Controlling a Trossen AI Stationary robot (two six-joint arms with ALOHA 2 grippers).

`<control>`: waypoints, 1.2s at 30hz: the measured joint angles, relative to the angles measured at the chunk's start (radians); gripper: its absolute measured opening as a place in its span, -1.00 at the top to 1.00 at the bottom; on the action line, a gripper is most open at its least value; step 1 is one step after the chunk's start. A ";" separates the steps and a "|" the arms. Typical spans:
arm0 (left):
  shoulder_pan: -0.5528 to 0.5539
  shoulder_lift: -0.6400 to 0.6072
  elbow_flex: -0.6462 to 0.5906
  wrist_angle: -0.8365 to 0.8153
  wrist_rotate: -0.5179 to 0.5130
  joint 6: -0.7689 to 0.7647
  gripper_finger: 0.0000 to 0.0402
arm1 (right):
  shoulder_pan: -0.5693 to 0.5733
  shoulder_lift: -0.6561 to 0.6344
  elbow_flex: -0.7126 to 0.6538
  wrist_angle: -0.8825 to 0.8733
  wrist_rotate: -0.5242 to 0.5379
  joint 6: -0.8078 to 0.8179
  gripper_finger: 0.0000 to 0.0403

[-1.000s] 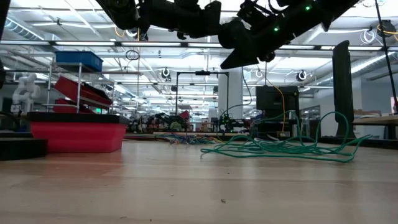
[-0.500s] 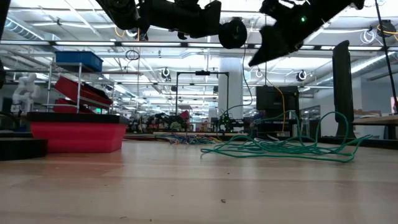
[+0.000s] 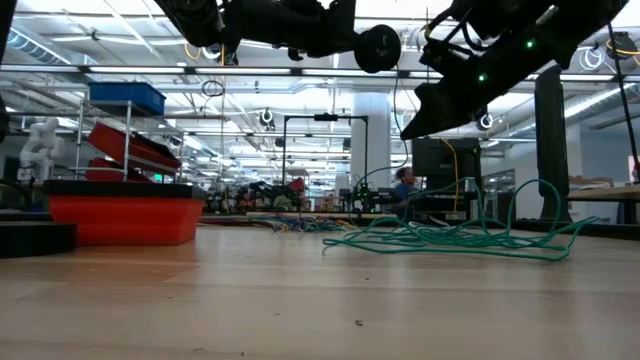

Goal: Coil cords
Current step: Coil the green wire onto the spool

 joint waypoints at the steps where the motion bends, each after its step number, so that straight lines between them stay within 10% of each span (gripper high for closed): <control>1: 0.000 0.000 0.000 0.000 0.000 0.000 1.00 | -0.007 0.000 -0.015 0.038 -0.017 -0.004 0.42; 36: -0.017 0.000 0.000 0.007 0.007 0.004 1.00 | -0.101 0.026 -0.056 0.133 -0.126 -0.024 0.99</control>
